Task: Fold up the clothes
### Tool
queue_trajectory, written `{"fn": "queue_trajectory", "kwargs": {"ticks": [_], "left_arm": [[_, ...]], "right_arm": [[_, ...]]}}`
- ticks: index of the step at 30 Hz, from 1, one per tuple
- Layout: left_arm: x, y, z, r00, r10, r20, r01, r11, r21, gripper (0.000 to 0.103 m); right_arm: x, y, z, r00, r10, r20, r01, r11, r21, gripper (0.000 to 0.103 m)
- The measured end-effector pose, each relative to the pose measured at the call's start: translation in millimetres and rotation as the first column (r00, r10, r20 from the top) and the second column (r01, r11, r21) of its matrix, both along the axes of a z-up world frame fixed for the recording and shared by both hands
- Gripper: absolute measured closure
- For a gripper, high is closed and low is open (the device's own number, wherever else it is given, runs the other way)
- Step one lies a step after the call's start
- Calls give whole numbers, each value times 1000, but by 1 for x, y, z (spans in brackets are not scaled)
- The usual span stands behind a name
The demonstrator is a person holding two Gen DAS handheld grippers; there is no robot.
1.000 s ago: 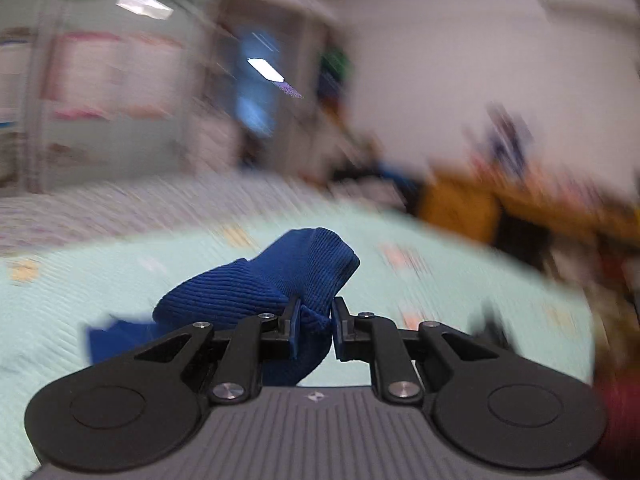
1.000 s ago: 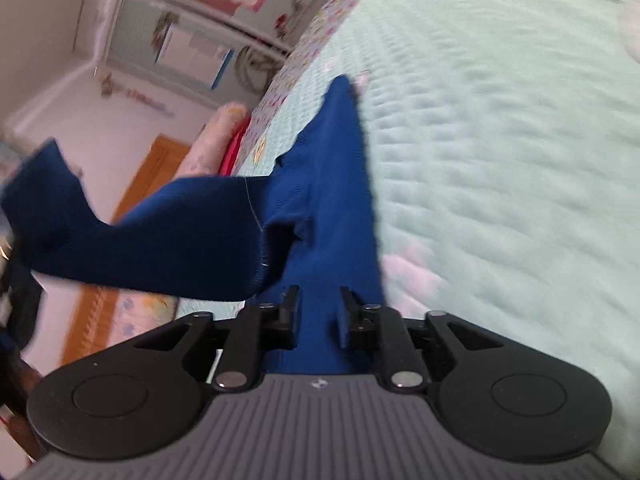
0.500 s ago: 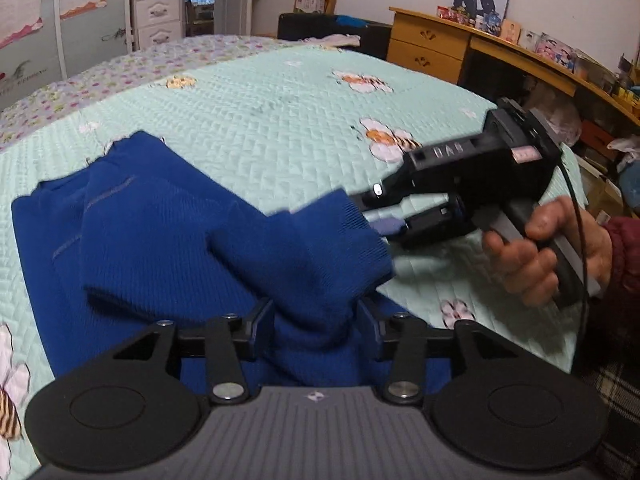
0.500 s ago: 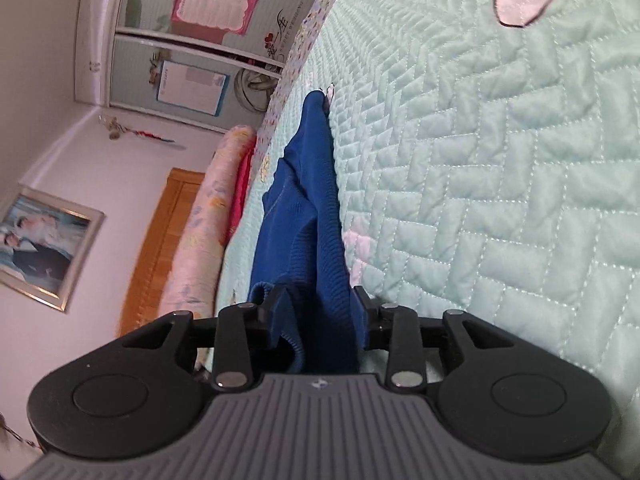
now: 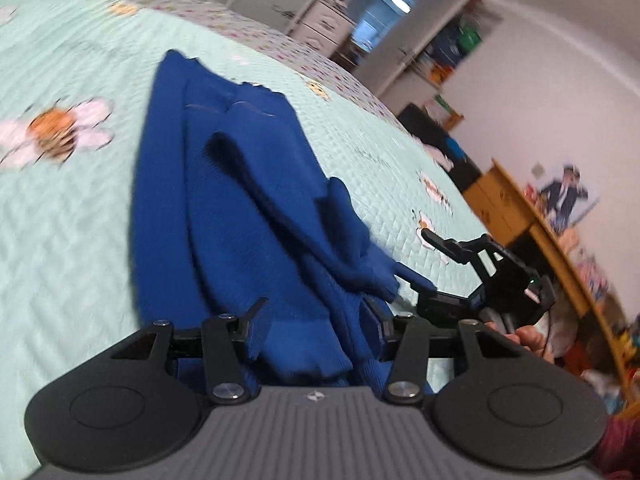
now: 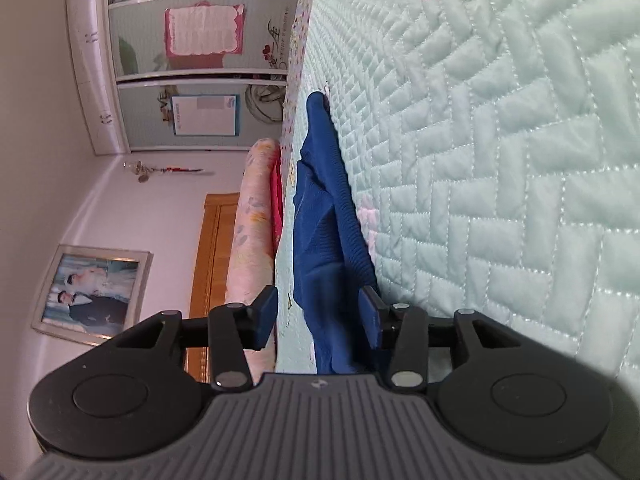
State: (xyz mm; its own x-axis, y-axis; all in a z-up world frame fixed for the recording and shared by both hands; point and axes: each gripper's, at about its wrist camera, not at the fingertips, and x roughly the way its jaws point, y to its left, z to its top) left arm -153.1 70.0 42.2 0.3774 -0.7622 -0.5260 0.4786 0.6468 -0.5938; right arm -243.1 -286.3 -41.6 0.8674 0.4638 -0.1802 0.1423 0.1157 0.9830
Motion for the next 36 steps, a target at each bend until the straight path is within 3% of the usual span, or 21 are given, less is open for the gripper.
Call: {"fn": "queue_trajectory", "kwargs": {"ticks": [5, 8, 12, 17, 20, 22, 26, 30, 33, 36], "left_arm": [[-8, 12, 3, 999, 33, -29, -35, 997, -70, 52], [-13, 16, 7, 999, 38, -29, -41, 994, -100, 52], [-17, 15, 5, 999, 29, -39, -34, 992, -122, 50], [-23, 18, -3, 997, 30, -69, -39, 990, -135, 50], [-26, 22, -6, 995, 37, -88, -50, 987, -150, 50], [-28, 25, -8, 995, 39, -94, -54, 986, -159, 50], [-32, 32, -10, 992, 51, -115, -72, 980, -183, 50], [-35, 43, -8, 989, 77, -126, -103, 971, -216, 50], [-36, 53, -8, 986, 100, -132, -128, 965, -230, 49], [-36, 62, -9, 982, 124, -142, -155, 959, -237, 47]], "right_arm": [[7, 12, 21, 998, 58, -25, -62, 980, -187, 57], [8, 22, 39, 996, 76, -52, -89, 928, -363, 57], [16, 33, 45, 983, 88, -159, -152, 874, -462, 57], [18, 40, 37, 981, 94, -170, -149, 924, -351, 58], [17, 41, 37, 978, 67, -198, -134, 930, -343, 73], [16, 42, 40, 977, 54, -206, -125, 928, -350, 77], [13, 46, 52, 982, 47, -182, -107, 936, -335, 94], [16, 53, 61, 988, 34, -153, -58, 987, -153, 99], [14, 69, 61, 986, 23, -166, -26, 1000, -16, 99], [8, 91, 51, 970, 23, -241, -18, 1000, 25, 100]]}}
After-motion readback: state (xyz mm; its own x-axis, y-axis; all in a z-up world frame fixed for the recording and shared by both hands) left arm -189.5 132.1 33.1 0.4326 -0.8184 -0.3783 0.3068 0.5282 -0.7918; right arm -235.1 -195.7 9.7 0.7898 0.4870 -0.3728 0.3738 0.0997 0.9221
